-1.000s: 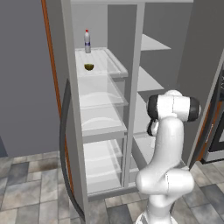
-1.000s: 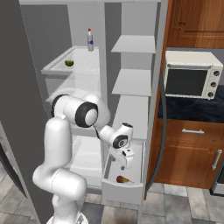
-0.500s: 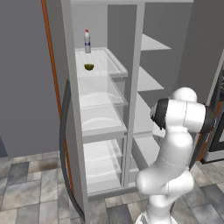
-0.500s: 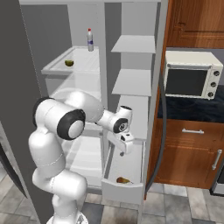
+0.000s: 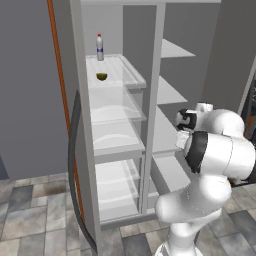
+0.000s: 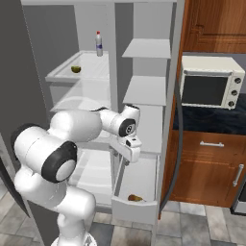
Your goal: Take the pear and kiwi from the fridge shelf and place them in the freezer drawer to begin freezing them.
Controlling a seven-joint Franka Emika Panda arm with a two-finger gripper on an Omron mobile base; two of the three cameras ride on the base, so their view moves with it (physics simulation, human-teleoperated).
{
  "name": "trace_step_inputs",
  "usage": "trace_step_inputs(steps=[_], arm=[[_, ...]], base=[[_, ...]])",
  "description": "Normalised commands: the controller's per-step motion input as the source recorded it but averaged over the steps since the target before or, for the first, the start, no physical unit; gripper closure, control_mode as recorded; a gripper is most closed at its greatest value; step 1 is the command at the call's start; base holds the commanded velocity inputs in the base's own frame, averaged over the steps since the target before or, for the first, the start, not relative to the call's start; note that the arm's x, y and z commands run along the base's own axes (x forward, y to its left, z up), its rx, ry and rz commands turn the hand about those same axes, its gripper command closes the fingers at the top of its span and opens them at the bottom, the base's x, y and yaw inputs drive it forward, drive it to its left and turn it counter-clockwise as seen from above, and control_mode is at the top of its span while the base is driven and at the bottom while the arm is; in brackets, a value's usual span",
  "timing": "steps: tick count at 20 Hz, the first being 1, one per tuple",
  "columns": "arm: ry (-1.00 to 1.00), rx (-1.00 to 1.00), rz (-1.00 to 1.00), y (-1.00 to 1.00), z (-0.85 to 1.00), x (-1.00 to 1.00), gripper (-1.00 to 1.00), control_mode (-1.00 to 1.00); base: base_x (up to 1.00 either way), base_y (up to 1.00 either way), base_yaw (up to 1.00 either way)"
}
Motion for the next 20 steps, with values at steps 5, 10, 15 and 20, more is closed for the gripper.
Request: trace_step_inputs(steps=[5, 10, 15, 20], arm=[[-0.07, 0.0, 0.0, 0.45, 0.35, -0.83, -1.0, -1.0], [-0.1, 0.0, 0.0, 0.5, 0.14, -0.82, -1.0, -1.0], [-0.04, 0.0, 0.0, 0.55, 0.0, -0.65, -1.0, -1.0], [0.06, 0.0, 0.04, 0.35, -0.08, -0.15, -1.0, -1.0]], base=[[0.0, 0.0, 0.0], [0.0, 0.0, 0.0], [0.0, 0.0, 0.0], [0.0, 0.0, 0.0]])
